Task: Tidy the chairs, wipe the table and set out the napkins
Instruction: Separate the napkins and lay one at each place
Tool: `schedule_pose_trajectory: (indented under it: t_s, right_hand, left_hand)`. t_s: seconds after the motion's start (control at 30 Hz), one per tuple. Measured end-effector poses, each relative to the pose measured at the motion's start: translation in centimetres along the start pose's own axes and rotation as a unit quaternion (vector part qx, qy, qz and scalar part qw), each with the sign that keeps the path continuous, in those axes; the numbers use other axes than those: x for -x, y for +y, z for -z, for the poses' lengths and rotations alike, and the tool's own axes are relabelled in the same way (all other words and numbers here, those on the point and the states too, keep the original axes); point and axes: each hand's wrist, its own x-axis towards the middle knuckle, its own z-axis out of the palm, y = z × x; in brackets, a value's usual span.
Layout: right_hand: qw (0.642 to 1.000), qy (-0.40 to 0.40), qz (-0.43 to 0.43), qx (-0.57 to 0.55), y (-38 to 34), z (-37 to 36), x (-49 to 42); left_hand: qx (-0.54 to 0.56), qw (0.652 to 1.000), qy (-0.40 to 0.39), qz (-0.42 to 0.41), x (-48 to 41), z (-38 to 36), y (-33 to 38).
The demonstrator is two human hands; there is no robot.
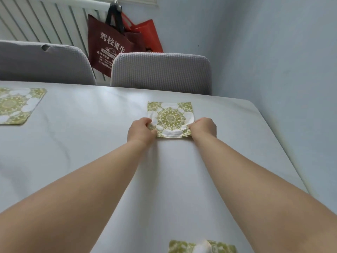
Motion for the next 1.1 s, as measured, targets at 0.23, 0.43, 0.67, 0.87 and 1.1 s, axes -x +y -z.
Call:
schedule_pose_trajectory:
  t_s: [0.23,0.43,0.67,0.87,1.1]
  right_hand:
    - [0.998,-0.001,0.025,0.058,0.3,-0.3,-0.3]
    - [0.996,-0.047,0.022,0.069,0.3,0.9,1.3]
    - [0.993,-0.101,-0.052,-0.019,5.1,4.6,8.9]
    - [0.99,-0.131,-0.052,0.018,11.1,8.9,19.9]
    - [0.989,-0.047,-0.112,0.088,18.0,9.5,28.2]
  left_hand:
    - [0.016,0.999,0.04,0.018,0.1,-0.7,-0.2]
    - [0.034,0.998,0.013,0.058,2.4,-0.1,0.2]
    - [0.036,0.991,-0.086,0.1,10.6,1.6,-1.4]
    - [-0.014,0.972,-0.217,0.088,22.7,3.0,-2.9]
    - [-0.035,0.964,-0.243,0.105,31.2,3.6,-5.7]
